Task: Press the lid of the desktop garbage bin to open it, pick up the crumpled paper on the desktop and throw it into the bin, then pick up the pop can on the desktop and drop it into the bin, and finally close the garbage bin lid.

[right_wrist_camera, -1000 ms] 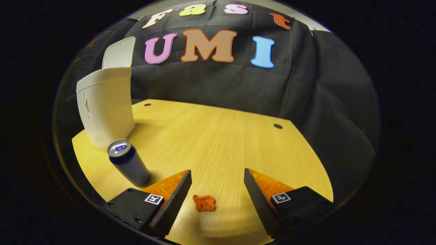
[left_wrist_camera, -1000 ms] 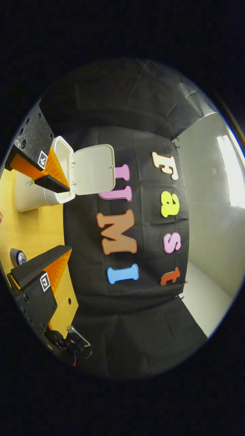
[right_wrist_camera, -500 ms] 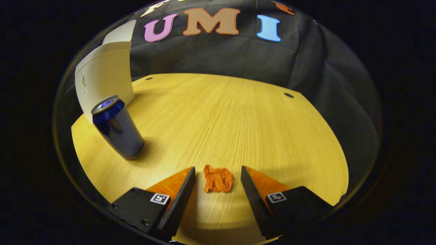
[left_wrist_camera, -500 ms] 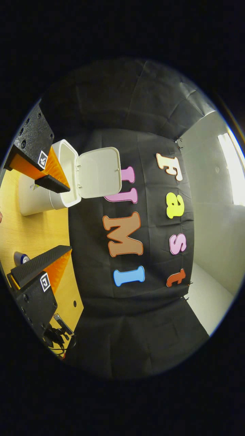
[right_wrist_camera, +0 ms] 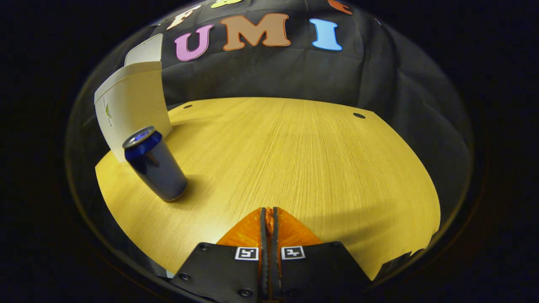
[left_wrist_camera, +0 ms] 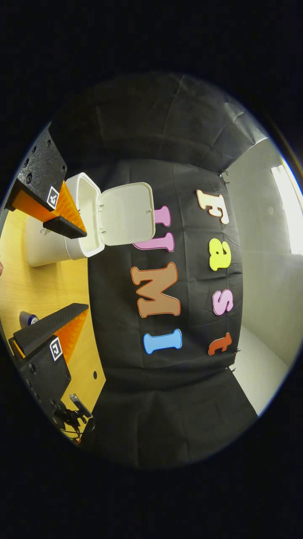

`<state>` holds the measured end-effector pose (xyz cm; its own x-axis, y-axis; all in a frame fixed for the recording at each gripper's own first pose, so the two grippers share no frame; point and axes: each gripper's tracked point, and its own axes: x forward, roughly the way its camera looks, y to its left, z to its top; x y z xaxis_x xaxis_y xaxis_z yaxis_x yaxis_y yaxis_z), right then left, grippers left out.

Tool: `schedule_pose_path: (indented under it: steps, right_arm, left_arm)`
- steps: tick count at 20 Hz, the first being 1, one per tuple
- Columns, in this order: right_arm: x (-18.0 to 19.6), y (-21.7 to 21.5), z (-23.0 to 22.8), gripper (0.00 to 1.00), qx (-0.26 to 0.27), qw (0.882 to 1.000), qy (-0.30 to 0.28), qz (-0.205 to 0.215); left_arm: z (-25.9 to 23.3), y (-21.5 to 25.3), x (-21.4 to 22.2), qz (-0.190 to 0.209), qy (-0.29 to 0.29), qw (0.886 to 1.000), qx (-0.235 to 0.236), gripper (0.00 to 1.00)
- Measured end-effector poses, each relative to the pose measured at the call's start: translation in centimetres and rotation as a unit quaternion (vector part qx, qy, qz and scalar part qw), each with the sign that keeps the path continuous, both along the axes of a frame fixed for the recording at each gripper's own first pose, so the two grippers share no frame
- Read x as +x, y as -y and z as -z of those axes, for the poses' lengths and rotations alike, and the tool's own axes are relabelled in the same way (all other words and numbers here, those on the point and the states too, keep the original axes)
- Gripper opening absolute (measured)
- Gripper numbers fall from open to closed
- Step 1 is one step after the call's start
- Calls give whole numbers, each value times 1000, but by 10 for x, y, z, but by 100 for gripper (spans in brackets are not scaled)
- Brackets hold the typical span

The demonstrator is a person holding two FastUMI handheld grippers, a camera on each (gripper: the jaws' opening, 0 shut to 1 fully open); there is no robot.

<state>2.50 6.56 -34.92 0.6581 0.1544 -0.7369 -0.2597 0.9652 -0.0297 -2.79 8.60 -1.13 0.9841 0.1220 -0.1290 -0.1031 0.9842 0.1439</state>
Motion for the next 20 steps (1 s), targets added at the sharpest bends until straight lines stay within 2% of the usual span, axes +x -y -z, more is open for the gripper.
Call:
schedule_pose_path:
  steps: [5, 10, 14, 20]
  right_arm:
    - [35, -16, -69, 5, 24, 997, 77, -10]
    - [74, -52, -169, 5, 75, 984, 158, -32]
    - [89, -98, -232, 5, 115, 970, 202, -71]
    - [91, -183, -289, 5, 150, 949, 241, -139]
  left_arm:
    - [-4, -2, 2, -1, 8, 1000, -3, 93]
    - [-5, -5, -1, -4, 11, 1000, -9, 94]
    - [-6, -20, -7, -19, 10, 1000, -11, 94]
    - [-5, -57, -25, -56, 8, 998, -12, 94]
